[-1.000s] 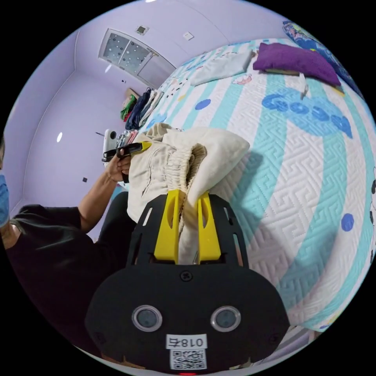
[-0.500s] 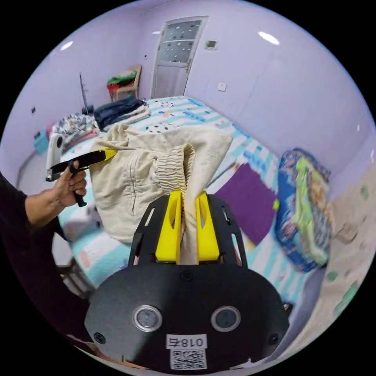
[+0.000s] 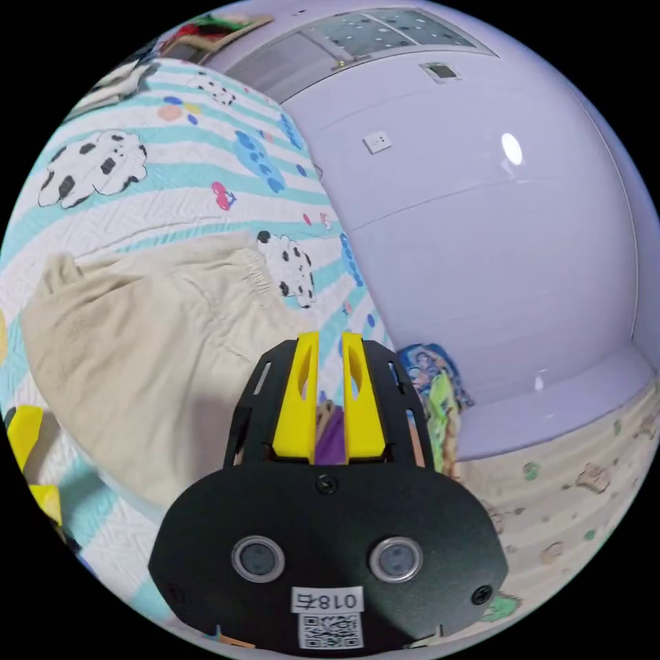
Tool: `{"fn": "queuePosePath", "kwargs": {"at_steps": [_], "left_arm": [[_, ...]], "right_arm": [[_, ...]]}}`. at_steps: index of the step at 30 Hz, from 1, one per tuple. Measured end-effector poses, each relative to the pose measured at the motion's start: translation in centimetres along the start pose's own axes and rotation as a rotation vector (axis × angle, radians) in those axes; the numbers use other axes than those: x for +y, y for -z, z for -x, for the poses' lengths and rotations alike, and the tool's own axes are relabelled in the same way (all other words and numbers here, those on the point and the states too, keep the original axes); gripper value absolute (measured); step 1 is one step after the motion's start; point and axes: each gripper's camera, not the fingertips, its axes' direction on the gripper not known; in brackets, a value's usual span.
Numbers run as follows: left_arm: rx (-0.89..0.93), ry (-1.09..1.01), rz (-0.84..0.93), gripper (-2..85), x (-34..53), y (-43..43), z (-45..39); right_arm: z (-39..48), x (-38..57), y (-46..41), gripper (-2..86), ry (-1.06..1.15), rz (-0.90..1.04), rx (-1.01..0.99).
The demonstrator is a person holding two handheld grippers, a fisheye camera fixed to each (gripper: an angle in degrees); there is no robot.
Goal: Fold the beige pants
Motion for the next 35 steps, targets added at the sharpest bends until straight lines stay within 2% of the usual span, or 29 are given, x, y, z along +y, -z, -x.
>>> {"fn": "queuePosePath", "kwargs": {"at_steps": [3,5,6,8,12,15,19,23,25,28,32,35], "left_arm": [[-0.009,-0.070,-0.075,12.8,-1.0,1.8,-1.6],[0.021,-0.133,-0.119,12.5,-1.8,3.0,-3.2],[0.044,-0.176,-0.118,12.4,-2.3,3.4,-4.3],[0.094,-0.244,-0.057,12.3,-3.1,3.3,-6.4],[0.200,-0.414,0.187,10.7,-4.3,3.5,-13.3],[0.252,-0.567,0.351,8.7,-3.0,6.8,-18.7],[0.321,-0.715,0.565,6.6,4.3,13.2,-24.3],[0.307,-0.824,0.566,1.5,11.0,19.3,-27.2],[0.240,-0.827,0.565,-0.4,14.5,21.3,-27.7],[0.117,-0.814,0.585,-0.8,17.7,22.4,-27.4],[0.095,-0.774,0.657,-0.8,18.4,23.2,-28.1],[0.108,-0.795,0.673,-0.2,17.2,24.0,-29.8]], "right_arm": [[-1.4,5.1,2.8,6.2,-0.257,-0.156,-0.172],[-4.1,11.1,6.4,6.3,-0.496,-0.315,-0.452],[-4.5,12.7,7.4,6.1,-0.540,-0.349,-0.516],[-4.4,18.8,11.7,5.1,-0.613,-0.429,-0.678],[-2.2,26.7,18.3,3.3,-0.610,-0.388,-0.719],[-1.1,34.2,24.1,1.4,-0.668,-0.340,-0.628],[0.1,45.0,32.1,0.0,-0.828,-0.297,-0.444],[0.4,53.2,38.0,-0.2,-0.895,-0.250,-0.164],[-0.6,56.4,39.2,-0.1,-0.955,-0.245,-0.117],[-3.3,61.0,38.8,0.8,-1.020,-0.189,-0.082],[-9.0,64.5,33.3,6.3,-1.024,0.040,-0.021],[-13.8,66.4,27.5,9.5,-1.062,0.165,-0.052]]}}
